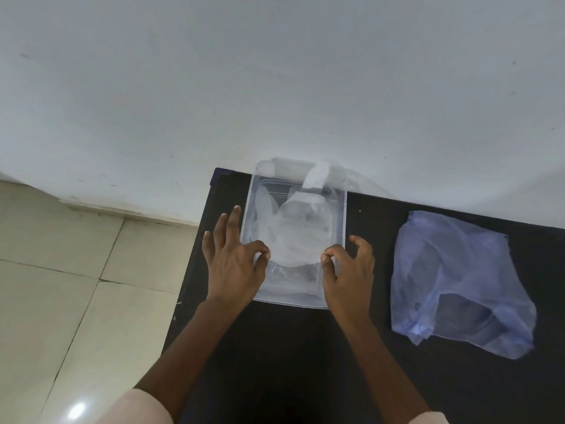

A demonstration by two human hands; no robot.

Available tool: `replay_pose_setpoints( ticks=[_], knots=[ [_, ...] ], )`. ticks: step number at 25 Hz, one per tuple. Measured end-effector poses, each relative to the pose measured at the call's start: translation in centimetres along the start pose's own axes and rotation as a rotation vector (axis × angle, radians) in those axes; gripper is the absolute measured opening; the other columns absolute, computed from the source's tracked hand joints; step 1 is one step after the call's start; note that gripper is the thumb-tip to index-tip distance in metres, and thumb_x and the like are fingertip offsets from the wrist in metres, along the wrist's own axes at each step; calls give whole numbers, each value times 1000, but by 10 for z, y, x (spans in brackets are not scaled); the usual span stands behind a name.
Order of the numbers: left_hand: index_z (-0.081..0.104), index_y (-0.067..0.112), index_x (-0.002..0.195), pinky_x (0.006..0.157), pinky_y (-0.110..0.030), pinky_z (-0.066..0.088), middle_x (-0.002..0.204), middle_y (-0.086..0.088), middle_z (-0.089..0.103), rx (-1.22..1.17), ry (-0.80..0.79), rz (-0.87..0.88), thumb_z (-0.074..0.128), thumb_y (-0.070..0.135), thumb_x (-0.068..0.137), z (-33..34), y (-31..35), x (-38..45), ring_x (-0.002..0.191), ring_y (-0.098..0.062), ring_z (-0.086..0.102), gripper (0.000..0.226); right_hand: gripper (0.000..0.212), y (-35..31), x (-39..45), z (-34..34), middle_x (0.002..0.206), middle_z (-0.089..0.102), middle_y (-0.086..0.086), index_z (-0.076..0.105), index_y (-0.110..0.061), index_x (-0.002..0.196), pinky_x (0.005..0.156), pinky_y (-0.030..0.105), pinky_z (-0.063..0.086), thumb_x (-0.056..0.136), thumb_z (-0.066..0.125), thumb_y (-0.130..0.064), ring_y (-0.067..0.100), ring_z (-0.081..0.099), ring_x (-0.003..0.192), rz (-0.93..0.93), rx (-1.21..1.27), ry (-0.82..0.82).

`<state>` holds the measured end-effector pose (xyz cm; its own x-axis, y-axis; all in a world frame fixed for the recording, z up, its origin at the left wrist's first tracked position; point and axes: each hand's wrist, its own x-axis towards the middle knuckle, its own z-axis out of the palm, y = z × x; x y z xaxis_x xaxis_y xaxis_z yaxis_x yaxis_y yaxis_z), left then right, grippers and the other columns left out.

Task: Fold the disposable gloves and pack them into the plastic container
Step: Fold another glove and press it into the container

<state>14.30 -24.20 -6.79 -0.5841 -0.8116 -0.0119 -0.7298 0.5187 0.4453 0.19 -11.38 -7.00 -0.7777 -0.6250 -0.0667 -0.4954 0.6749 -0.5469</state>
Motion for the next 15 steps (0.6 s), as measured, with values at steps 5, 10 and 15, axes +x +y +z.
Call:
replay_pose_setpoints(
  ticks=[5, 10, 15],
  knots=[
    [74, 29, 70, 116, -62, 11, 161, -13, 22, 123, -40, 2, 70, 37, 84, 5, 3, -5, 149, -37, 10, 16, 2, -1, -3, -3, 140, 42, 16, 66, -18, 86, 94, 44, 43, 85, 65, -18, 33, 42, 128, 18, -50, -15],
    [75, 30, 85, 118, -55, -5, 165, -6, -2, 256, -164, -71, 56, 47, 90, 5, 3, -6, 149, -31, -12, 25, 3, -2, -5, -1, 141, 41, 14, 66, -19, 86, 95, 44, 42, 87, 64, -21, 32, 41, 129, 50, -66, -41],
    [75, 30, 89, 118, -55, -5, 164, -6, -8, 289, -211, -73, 53, 46, 91, 1, 5, -6, 149, -31, -16, 27, 4, -2, -6, 0, 141, 42, 14, 66, -19, 86, 94, 46, 43, 86, 65, -23, 32, 42, 128, 49, -100, -54]
  ],
)
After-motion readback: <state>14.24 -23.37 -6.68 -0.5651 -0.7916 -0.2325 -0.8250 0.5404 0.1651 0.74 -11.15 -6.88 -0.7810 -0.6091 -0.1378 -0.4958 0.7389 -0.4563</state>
